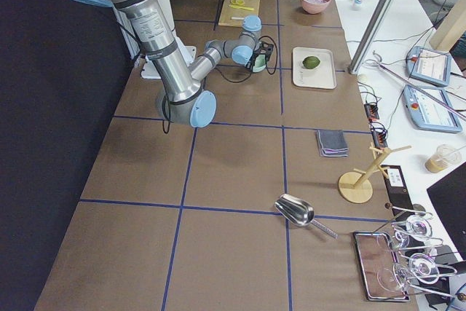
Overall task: Place spoon in bowl
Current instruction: 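Release the bowl and withdraw the right gripper while the left arm reaches out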
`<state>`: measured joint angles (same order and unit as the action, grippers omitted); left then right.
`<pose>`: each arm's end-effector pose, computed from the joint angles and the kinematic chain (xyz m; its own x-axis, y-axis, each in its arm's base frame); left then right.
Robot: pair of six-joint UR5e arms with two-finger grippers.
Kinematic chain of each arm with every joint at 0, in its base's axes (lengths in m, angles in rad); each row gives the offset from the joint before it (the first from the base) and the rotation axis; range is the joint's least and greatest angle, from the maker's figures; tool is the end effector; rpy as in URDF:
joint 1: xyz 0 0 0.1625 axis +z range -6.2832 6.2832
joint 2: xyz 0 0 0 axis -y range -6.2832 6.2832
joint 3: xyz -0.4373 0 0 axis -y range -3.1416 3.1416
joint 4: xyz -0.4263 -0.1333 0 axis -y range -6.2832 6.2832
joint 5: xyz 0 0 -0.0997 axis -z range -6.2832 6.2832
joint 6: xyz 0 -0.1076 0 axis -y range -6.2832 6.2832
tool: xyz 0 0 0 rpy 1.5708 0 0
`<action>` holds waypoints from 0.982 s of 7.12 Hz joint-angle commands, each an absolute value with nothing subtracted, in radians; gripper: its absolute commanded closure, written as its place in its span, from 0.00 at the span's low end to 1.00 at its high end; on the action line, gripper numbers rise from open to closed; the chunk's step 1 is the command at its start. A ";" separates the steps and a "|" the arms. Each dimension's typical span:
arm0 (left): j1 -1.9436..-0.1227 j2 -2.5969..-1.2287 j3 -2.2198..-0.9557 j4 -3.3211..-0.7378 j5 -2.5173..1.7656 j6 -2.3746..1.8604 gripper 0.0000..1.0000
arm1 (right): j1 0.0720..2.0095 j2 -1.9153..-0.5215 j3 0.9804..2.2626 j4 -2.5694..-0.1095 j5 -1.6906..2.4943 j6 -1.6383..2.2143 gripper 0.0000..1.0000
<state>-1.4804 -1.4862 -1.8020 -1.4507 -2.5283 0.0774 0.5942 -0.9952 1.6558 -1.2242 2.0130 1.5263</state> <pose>-0.0012 -0.4882 0.5952 0.5626 0.1503 -0.8130 -0.1341 0.9869 0.0896 -0.5396 -0.4699 0.2354 0.4514 0.2565 0.8547 -0.1864 0.9638 -0.1908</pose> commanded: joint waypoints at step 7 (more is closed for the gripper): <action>-0.723 -1.592 -1.913 -1.925 -2.034 -0.885 0.00 | 1.058 -1.453 1.894 -1.216 2.401 1.060 0.00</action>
<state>-0.8405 -1.5559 -1.9040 -1.9240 -2.1517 -0.7844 1.0493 -1.4362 1.8956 -1.2174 2.3998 1.0990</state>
